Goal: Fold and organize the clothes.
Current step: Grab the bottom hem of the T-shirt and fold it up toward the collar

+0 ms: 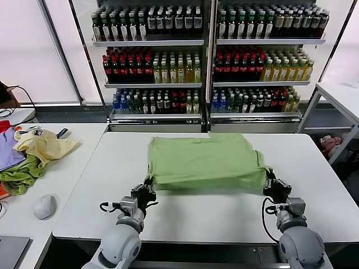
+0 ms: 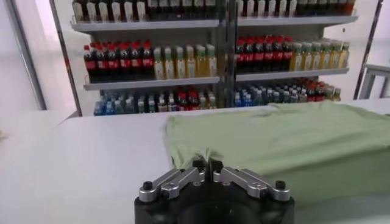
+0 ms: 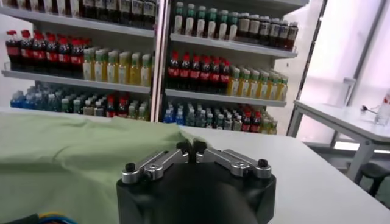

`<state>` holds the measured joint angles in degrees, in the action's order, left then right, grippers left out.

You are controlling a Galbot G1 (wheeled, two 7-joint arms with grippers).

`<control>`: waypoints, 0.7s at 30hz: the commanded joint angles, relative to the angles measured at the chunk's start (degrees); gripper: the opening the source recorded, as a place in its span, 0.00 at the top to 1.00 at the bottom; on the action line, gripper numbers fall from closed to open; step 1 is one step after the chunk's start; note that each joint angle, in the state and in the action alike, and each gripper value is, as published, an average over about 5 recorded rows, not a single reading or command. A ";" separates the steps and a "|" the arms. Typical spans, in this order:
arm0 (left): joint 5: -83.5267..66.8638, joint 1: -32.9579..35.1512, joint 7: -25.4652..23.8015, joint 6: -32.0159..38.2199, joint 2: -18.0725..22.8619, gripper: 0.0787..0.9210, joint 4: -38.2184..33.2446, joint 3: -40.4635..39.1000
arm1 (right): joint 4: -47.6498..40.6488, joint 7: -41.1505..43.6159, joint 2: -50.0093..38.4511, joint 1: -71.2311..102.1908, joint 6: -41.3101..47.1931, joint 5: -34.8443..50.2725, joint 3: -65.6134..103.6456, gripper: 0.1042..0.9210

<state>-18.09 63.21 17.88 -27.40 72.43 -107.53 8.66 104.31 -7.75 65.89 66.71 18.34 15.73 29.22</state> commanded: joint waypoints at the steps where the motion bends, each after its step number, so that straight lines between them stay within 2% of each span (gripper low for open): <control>1: 5.54 -7.28 0.21 -0.37 0.47 0.96 10.37 -2.73 | -5.40 -0.03 -0.44 -4.59 0.14 -0.76 -1.40 0.97; 6: 7.53 -7.88 0.34 -0.81 0.58 0.96 11.69 -2.96 | -6.66 0.37 0.21 -5.10 0.70 -1.40 -2.33 0.96; 8: 8.11 -7.86 0.14 -1.08 0.52 0.96 11.64 -3.02 | -6.81 0.98 0.32 -5.09 1.59 -1.67 -2.64 0.93; 12: 8.68 -6.92 -0.35 -1.27 0.37 0.95 10.31 -3.01 | -5.96 2.26 0.47 -4.37 2.87 -1.87 -2.62 0.80; 15: 8.46 -5.28 -0.31 -1.09 0.26 0.88 8.12 -2.35 | -4.14 2.78 0.44 -2.92 2.40 -1.12 -1.52 0.70; 21: 7.52 -1.20 0.50 -0.48 -0.09 0.68 3.80 -0.63 | -1.31 3.76 -0.54 0.97 0.20 -1.10 1.84 0.49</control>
<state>-11.41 58.45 17.95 -28.17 72.48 -99.97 6.87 101.82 -4.80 65.49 66.15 19.19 14.53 29.66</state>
